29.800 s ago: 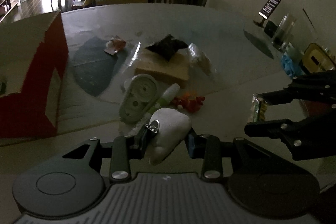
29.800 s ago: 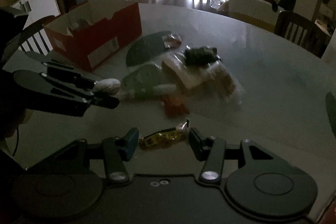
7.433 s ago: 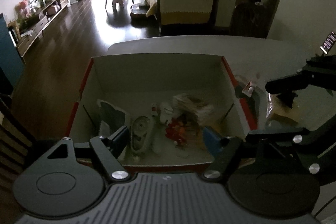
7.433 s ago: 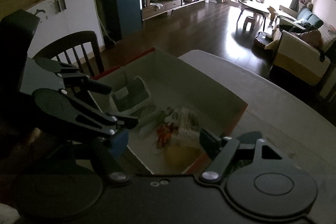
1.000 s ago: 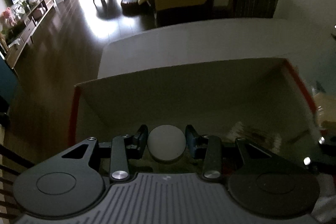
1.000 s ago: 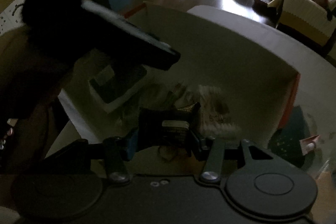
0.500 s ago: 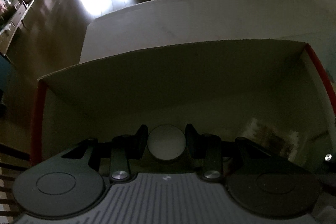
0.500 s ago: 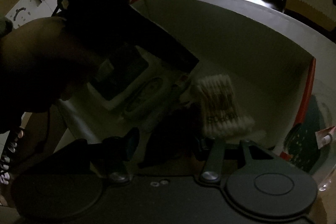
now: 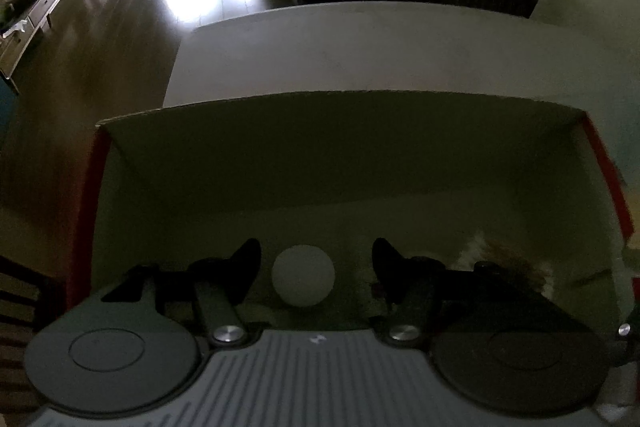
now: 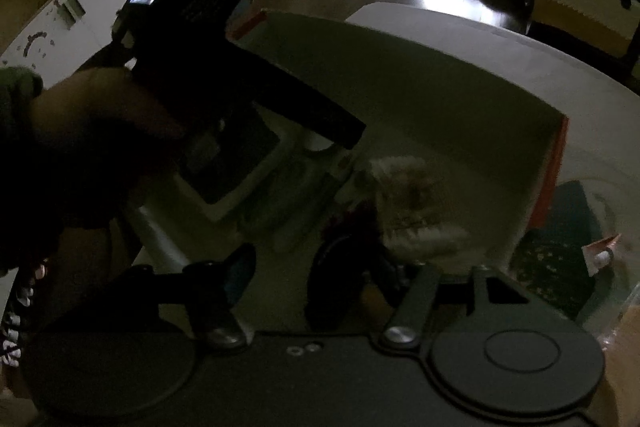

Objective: Organize objects
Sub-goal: 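Open left tool to drop white disc while right tool releases black packet, then withdraw both tools from the box back over the table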

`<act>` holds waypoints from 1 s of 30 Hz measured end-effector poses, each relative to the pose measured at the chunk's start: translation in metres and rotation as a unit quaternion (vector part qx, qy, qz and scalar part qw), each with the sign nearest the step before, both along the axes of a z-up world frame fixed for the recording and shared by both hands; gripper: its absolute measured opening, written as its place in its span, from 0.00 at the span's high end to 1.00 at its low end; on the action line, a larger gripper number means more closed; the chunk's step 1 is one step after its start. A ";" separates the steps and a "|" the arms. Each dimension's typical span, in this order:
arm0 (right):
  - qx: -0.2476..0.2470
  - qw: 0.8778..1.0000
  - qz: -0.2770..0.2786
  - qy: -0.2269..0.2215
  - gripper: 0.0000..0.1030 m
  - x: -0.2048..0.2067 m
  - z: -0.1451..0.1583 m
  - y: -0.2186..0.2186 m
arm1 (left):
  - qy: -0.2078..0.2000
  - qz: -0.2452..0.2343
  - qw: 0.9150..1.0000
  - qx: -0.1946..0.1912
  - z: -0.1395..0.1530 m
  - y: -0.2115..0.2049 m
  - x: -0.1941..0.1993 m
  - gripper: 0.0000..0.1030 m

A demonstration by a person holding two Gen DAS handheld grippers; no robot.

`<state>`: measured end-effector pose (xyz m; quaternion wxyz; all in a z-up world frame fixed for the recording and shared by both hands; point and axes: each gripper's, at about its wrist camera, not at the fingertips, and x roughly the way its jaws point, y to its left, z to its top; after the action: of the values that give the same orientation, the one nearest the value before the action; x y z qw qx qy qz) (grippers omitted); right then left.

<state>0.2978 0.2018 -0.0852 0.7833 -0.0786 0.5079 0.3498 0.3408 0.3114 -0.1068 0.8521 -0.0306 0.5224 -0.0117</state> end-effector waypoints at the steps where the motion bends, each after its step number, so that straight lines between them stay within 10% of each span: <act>1: 0.002 1.000 -0.001 -0.002 0.39 -0.001 0.003 -0.001 | -0.004 -0.001 1.000 -0.002 0.003 -0.001 -0.004 0.41; 30: 0.029 0.993 0.055 -0.105 0.25 -0.071 0.074 -0.055 | -0.104 -0.015 0.995 0.003 0.091 -0.054 -0.102 0.32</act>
<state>0.2268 0.1472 -0.0110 0.8138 -0.1196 0.4075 0.3966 0.2392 0.2578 -0.0161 0.9014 -0.0193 0.4318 -0.0261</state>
